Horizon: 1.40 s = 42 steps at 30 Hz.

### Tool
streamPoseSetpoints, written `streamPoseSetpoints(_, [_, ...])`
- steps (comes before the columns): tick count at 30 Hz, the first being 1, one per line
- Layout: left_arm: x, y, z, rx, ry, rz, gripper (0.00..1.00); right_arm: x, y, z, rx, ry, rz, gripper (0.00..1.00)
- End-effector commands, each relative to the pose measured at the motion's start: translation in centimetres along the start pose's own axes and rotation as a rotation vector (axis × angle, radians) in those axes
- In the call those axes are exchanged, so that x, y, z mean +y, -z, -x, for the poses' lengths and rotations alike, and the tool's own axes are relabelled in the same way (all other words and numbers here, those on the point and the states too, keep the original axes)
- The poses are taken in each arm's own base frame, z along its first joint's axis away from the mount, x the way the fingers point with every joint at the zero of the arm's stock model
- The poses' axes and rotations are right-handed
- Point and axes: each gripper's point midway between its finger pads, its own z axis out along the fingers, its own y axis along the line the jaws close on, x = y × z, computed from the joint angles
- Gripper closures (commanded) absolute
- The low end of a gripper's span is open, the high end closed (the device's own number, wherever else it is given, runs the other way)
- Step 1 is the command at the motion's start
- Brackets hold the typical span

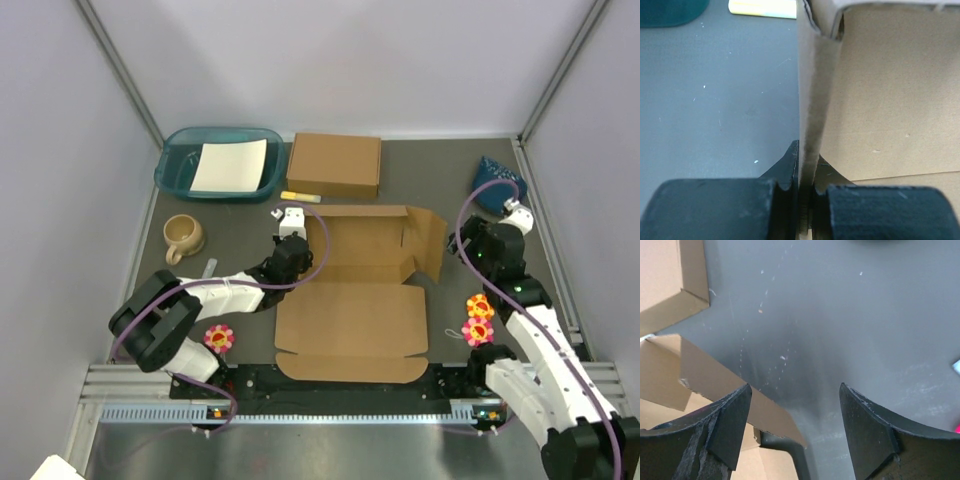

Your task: Fold the paper box

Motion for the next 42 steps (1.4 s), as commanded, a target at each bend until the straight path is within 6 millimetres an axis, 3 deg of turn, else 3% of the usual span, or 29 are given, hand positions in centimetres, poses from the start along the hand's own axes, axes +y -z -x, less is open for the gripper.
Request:
streamPoseSetpoints(1, [0.3,0.4,-2.0,0.054,-0.03,-0.009,1.0,1.3,-1.7,-0.9,0.028,-0.085,0.055,0.29])
streamPoseSetpoints(7, [0.2,0.4,-2.2,0.058,-0.027,-0.017,1.0,4.4,-3.1,-2.9,0.105,-0.077,0.23,0.33])
streamPoseSetpoints(11, [0.1,0.5,-2.1,0.056,-0.03,-0.023,1.0,6.6,-2.0,-2.9,0.094,-0.059,0.386,0.34])
streamPoseSetpoints(20, [-0.1,0.4,-1.6,0.047,-0.039,-0.03,1.0,9.4,-0.8,-4.9,0.155,0.016,0.567,0.33])
streamPoseSetpoints(29, [-0.5,0.4,-1.5,0.047,-0.036,-0.045,1.0,12.0,-0.5,-6.2,0.186,0.1,0.652,0.32])
streamPoseSetpoints(39, [-0.8,0.5,-1.0,0.03,-0.052,-0.064,1.0,14.1,-1.1,-5.5,0.132,0.218,0.659,0.32])
streamPoseSetpoints(42, [-0.9,0.6,-0.9,0.024,-0.053,-0.071,1.0,14.3,-2.2,-5.4,0.123,0.26,0.603,0.32])
